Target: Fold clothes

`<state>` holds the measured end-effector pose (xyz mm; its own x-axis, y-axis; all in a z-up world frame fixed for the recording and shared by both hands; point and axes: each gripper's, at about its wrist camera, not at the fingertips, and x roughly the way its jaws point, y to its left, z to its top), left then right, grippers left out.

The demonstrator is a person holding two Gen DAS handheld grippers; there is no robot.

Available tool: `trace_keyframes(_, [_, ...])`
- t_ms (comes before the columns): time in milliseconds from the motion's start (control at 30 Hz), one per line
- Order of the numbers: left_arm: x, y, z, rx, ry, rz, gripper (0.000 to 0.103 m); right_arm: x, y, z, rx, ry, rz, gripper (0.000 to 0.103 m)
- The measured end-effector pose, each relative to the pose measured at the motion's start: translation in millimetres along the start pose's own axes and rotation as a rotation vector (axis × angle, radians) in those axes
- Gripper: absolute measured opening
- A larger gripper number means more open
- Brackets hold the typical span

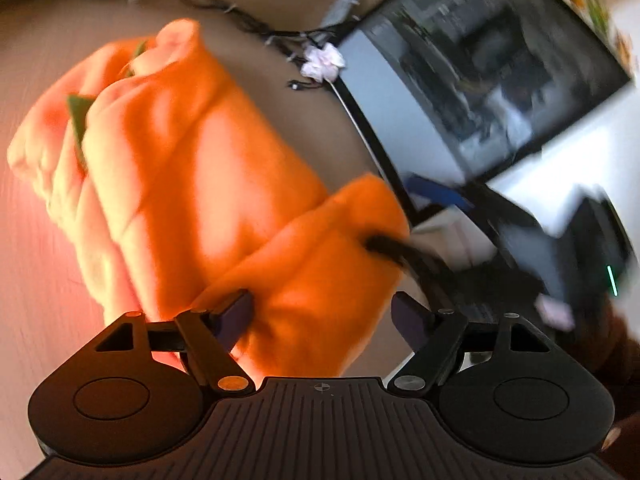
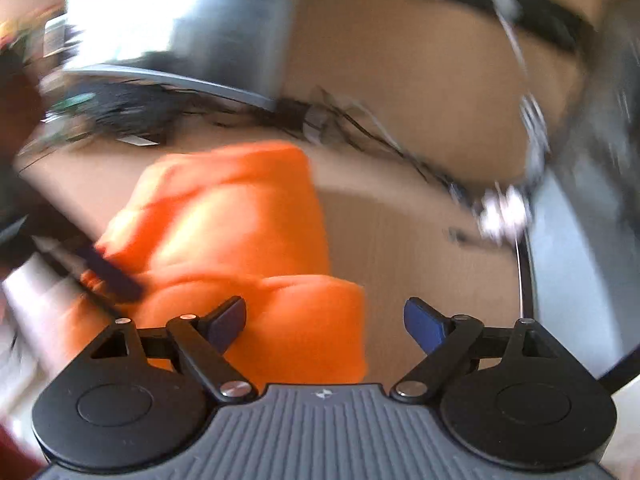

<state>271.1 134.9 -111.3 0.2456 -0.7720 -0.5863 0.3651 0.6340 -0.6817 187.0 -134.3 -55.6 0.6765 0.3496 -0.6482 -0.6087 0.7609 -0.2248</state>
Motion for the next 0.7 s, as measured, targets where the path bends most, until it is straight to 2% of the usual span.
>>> trace_keyframes(67, [2.2,11.7,4.4,-0.07,0.002,-0.028,0.081,-15.6,20.9,-3.9,-0.186,-0.004,0.061,0.088])
trace_keyframes(167, [5.1,28.4,9.9,-0.17,0.004,-0.068,0.08,-8.1,56.4,-19.1,-0.465,0.047,0.063,0.087])
trace_keyframes(233, [5.8,30.2,9.8,-0.193,0.0,-0.08,0.08,9.2,69.0,-28.2,-0.539,0.071,0.044,0.087])
trace_keyframes(333, [1.1,23.4,7.2,-0.152,-0.012,-0.06,0.08,26.3,78.4,-32.1,-0.612,0.076,0.009,0.086])
trace_keyframes(367, [-2.5,17.5,5.9,-0.113,-0.02,-0.044,0.082,29.7,79.2,-30.2,-0.622,0.087,0.014,0.083])
trace_keyframes(400, [-8.1,6.7,4.4,-0.042,-0.032,-0.016,0.087,33.2,76.3,-24.9,-0.585,0.114,0.038,0.076])
trace_keyframes(433, [-13.9,-4.4,1.7,0.037,-0.044,0.017,0.094,37.0,68.2,-15.7,-0.49,0.153,0.079,0.074])
trace_keyframes(500, [-26.5,-28.0,-7.9,0.216,-0.063,0.097,0.095,45.5,42.3,4.7,-0.244,0.222,0.165,0.072])
trace_keyframes(567, [-39.2,-51.5,-17.4,0.395,-0.082,0.178,0.096,51.4,22.8,16.5,-0.097,0.253,0.221,0.072])
trace_keyframes(633, [-33.7,-67.7,-29.3,0.565,-0.085,0.261,0.096,56.3,11.8,19.8,-0.016,0.263,0.265,0.072])
trace_keyframes(700, [-20.5,-80.8,-42.2,0.731,-0.08,0.347,0.096,60.1,12.3,20.9,-0.022,0.273,0.287,0.072])
